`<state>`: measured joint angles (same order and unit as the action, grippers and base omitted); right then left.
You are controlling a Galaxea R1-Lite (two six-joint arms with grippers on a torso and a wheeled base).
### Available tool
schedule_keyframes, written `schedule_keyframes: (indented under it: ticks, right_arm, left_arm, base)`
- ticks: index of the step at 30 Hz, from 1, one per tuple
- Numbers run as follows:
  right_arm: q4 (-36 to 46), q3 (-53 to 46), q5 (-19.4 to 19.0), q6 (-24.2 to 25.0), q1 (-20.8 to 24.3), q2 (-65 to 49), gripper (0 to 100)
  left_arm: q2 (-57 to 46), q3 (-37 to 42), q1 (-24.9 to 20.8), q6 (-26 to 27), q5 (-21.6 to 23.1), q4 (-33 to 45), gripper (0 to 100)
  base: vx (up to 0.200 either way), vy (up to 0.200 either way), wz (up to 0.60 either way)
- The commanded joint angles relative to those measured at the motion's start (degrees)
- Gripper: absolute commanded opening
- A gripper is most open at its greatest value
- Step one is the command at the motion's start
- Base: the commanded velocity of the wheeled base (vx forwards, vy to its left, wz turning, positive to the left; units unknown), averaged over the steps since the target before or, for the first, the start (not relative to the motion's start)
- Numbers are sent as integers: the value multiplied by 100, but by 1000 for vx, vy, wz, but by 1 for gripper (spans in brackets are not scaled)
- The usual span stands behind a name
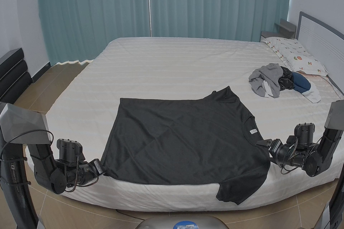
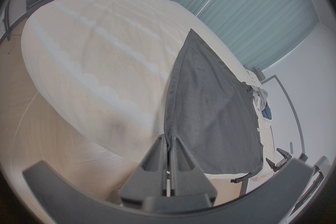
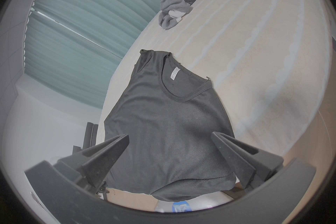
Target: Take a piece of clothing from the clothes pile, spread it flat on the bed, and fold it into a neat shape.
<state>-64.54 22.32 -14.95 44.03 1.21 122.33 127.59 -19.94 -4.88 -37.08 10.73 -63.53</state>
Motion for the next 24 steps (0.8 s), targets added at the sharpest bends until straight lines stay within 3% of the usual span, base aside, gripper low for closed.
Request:
schedule_keyframes:
  ticks: [1,11,24]
  right_arm:
    - [29,-52,0,-325,55,142,100]
    - [363,-61,71,-1151,-129,265,100]
    - [424,141,194,-1195,-42,502,100]
  left_arm:
    - [-67,17,13,-9,-1,-2,0]
    - [-234,52,13,-9,-1,-2,0]
    - [-234,61,4,-9,-1,-11,0]
  base:
    - [0,0,0]
    - [0,0,0]
    - [0,0,0]
